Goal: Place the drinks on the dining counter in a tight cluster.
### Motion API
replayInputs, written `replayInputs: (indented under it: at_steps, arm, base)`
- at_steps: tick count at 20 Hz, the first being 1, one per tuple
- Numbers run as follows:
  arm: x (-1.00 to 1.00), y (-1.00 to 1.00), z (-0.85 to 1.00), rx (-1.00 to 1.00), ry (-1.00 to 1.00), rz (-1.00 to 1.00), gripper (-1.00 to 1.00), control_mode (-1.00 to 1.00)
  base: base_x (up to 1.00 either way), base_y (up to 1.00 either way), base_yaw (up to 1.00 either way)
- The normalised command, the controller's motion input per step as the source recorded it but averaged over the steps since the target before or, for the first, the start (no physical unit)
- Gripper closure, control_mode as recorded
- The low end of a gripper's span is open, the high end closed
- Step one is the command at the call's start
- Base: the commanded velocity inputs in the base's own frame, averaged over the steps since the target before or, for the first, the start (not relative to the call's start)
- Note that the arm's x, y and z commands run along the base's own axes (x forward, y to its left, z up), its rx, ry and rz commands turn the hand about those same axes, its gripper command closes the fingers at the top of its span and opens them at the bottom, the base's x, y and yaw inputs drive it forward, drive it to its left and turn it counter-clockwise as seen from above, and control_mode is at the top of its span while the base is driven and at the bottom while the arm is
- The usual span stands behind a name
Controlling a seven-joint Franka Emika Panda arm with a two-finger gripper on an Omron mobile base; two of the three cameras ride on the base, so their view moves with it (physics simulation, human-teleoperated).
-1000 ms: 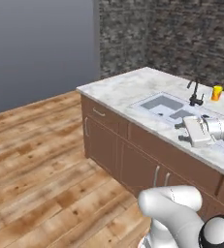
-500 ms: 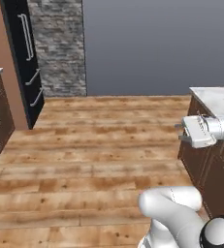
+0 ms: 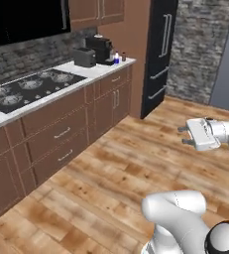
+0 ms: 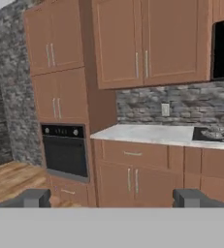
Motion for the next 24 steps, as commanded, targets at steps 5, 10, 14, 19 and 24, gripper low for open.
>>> replayInputs:
  at_steps: [5, 10, 14, 19, 24]
  arm:
    - [0.0, 0.0, 0.0, 0.0, 0.0, 0.0, -1.0, 1.0]
    - [0.0, 0.0, 0.0, 0.0, 0.0, 0.0, -1.0, 1.0]
    - [0.0, 0.0, 0.0, 0.0, 0.0, 0.0, -1.0, 1.0]
    - [0.0, 0.0, 0.0, 0.0, 0.0, 0.0, -1.0, 1.0]
    - [0.0, 0.0, 0.0, 0.0, 0.0, 0.0, -1.0, 1.0]
  base:
    - [0.3, 0.0, 0.77]
    - [0.51, 0.0, 0.6]
    - [0.73, -0.06, 0.35]
    - [0.74, -0.17, 0.19]
    - [0.74, -0.28, 0.08]
